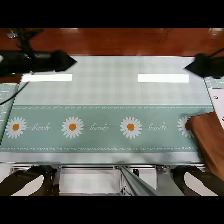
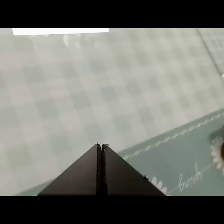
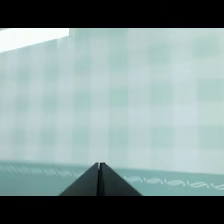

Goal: Fold the shirts.

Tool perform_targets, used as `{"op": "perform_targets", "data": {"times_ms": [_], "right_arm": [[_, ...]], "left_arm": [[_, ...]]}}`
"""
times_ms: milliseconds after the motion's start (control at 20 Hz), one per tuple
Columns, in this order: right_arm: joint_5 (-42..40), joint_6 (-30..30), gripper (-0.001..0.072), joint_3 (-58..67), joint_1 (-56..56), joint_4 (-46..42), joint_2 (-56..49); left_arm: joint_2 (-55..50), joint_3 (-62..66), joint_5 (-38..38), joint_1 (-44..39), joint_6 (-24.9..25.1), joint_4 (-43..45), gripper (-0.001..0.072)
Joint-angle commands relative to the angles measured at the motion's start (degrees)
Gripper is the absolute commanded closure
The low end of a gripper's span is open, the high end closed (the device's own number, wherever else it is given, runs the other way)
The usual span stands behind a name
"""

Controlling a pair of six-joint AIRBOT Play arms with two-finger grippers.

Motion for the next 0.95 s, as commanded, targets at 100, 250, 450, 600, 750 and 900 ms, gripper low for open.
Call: {"op": "perform_targets", "data": {"times_ms": [100,250,450,600,750,900], "right_arm": [[-2.3,7.2,0.0688,-8.1,15.5,-19.3,-11.9],[-2.6,7.6,0.0688,-9.2,15.4,-19.9,-14.9],[-2.8,7.5,0.0688,-9.1,15.4,-19.1,-15.0],[-2.8,7.5,0.0688,-9.1,15.4,-19.1,-15.0],[-2.8,7.5,0.0688,-9.1,15.4,-19.1,-15.0],[-2.8,7.5,0.0688,-9.1,15.4,-19.1,-15.0]], "left_arm": [[-7.9,-5.9,-4.3,-3.9,-12.4,19.2,0.0682],[-10.0,-6.0,-6.1,-1.5,-11.3,19.3,0.0681],[-10.1,-6.0,-6.9,-0.5,-11.5,19.3,0.0681],[-10.1,-6.0,-6.9,-0.6,-11.5,19.3,0.0681],[-10.1,-6.0,-6.9,-0.6,-11.5,19.3,0.0681],[-10.1,-6.0,-6.9,-0.6,-11.5,19.3,0.0681]]}}
